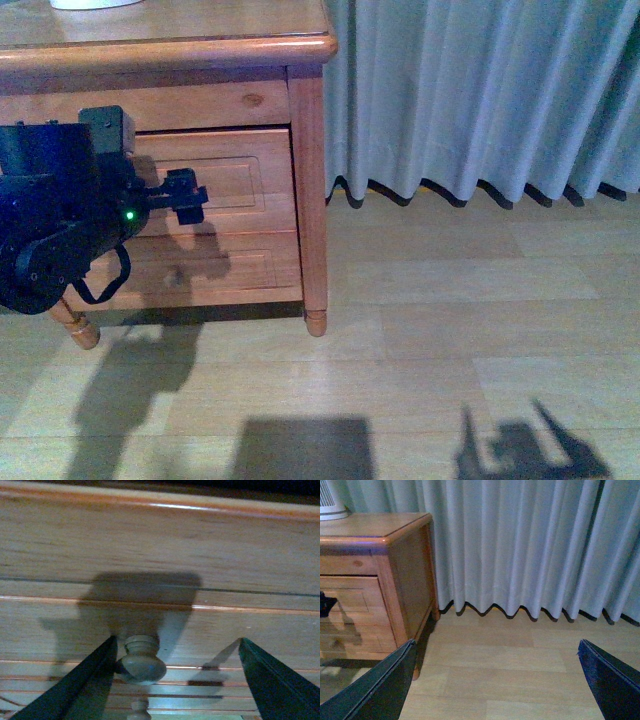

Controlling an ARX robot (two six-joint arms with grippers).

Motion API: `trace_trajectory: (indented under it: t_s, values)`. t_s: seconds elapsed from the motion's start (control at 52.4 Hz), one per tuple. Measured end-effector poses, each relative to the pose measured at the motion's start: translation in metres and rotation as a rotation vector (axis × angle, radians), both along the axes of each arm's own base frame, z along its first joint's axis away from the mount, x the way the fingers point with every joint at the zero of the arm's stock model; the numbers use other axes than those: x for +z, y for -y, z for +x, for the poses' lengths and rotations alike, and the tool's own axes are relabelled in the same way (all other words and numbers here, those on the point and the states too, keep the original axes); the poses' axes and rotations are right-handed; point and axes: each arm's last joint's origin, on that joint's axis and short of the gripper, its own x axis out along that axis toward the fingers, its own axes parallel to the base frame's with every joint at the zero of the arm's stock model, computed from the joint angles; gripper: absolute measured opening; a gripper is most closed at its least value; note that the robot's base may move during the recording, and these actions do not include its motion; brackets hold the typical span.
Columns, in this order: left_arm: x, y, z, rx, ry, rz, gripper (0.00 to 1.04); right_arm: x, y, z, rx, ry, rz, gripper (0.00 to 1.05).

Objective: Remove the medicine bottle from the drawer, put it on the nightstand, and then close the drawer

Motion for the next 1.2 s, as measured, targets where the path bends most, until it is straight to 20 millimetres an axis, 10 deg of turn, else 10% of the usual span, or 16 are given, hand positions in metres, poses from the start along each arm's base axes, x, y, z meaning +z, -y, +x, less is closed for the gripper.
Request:
trace_trajectory:
  t_s: [0.324, 0.591, 1.011, 1.202]
  values:
    - [-0.006, -0.006, 0.002, 0.041, -0.017, 0.012, 0.27, 0.0, 0.0, 0.0, 0.0, 0.0, 0.0, 0.98]
    - [-0.008, -0.005, -0.024, 0.046, 0.016, 0.012, 0.27, 0.0, 0.0, 0.0, 0.0, 0.0, 0.0, 0.98]
    - [-0.019, 0.003, -0.176, 0.061, -0.064, 0.01, 0.27, 0.0, 0.0, 0.0, 0.0, 0.0, 0.0, 0.98]
    - [-0.02, 0.002, -0.181, 0.064, -0.079, 0.009, 0.55, 0.0, 0.0, 0.0, 0.0, 0.0, 0.0, 0.98]
